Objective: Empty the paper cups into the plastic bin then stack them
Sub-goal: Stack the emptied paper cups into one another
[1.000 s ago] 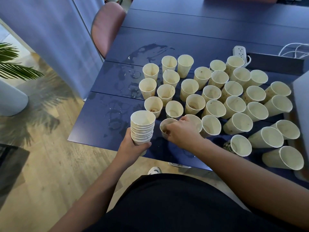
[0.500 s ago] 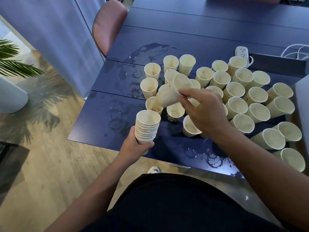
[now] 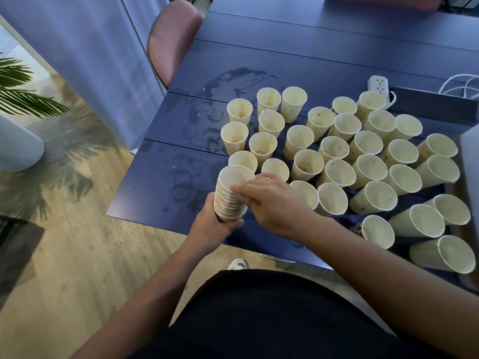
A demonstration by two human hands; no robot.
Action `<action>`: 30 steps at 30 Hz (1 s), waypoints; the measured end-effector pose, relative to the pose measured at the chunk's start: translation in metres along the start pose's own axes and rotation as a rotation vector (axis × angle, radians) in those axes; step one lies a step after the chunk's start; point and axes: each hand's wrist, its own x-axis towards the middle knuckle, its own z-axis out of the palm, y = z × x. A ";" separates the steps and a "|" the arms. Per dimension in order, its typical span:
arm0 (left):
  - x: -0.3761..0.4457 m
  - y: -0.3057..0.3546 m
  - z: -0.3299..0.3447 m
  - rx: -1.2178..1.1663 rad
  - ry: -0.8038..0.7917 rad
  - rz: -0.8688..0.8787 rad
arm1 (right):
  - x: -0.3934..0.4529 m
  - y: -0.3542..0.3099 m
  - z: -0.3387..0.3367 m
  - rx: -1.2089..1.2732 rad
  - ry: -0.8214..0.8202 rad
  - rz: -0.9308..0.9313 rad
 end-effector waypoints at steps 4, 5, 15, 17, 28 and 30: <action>-0.004 -0.008 -0.005 -0.010 0.033 0.000 | 0.007 -0.004 -0.006 0.384 -0.103 0.250; -0.005 -0.010 -0.006 -0.006 0.045 0.004 | 0.011 -0.004 -0.009 0.446 -0.025 0.308; -0.012 -0.012 -0.020 -0.009 0.067 0.007 | 0.042 0.046 0.035 -0.283 -0.336 0.334; -0.012 -0.012 -0.021 -0.009 0.069 0.004 | 0.043 0.049 0.043 -0.375 -0.386 0.311; -0.007 -0.021 -0.021 -0.038 0.055 -0.001 | 0.060 0.034 0.005 -0.029 0.007 0.399; -0.004 -0.020 -0.020 -0.049 0.046 0.003 | 0.065 0.027 -0.013 0.089 0.117 0.422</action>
